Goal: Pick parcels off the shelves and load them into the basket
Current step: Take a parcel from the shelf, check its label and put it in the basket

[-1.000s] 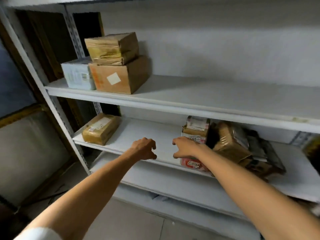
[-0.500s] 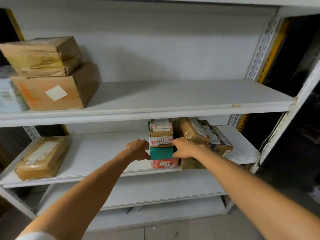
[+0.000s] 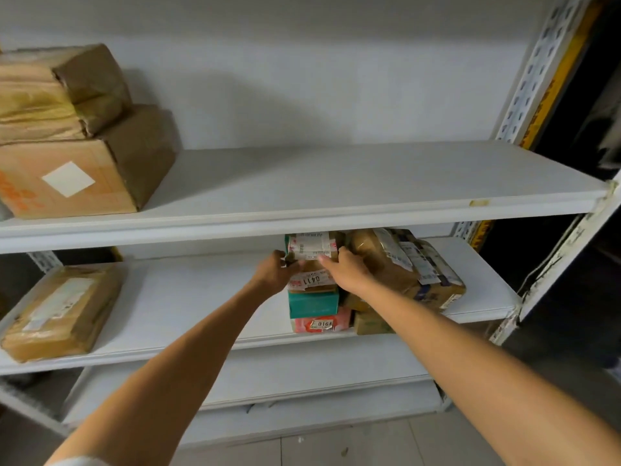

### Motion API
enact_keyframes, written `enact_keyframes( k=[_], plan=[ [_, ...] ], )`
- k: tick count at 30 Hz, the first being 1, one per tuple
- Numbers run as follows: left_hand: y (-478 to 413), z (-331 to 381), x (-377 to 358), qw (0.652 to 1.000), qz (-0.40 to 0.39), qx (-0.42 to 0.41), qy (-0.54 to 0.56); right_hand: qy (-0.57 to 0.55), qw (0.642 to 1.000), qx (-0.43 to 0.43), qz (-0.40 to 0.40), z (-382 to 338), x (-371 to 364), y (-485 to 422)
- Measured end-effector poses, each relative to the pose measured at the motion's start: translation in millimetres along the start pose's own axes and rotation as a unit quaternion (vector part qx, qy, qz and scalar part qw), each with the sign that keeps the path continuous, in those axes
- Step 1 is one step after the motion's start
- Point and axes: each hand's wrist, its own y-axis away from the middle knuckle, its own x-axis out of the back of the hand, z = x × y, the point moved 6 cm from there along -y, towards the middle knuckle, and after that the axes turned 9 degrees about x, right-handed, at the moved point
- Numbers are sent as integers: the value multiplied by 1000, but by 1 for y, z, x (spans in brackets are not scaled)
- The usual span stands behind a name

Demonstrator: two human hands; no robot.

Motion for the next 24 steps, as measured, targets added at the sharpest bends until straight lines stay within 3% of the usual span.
enact_keyframes(
  k=[4, 9, 24],
  plan=[
    [-17, -1, -5, 993, -22, 5, 114, -101, 993, -54, -10, 15, -10, -9],
    [-30, -14, -16, 974, -48, 58, 212, -266, 958, -98, -35, 26, -14, -18],
    [-20, -26, -20, 955, -49, 70, 283, -289, 954, -76, 19, 39, -40, -20]
  ],
)
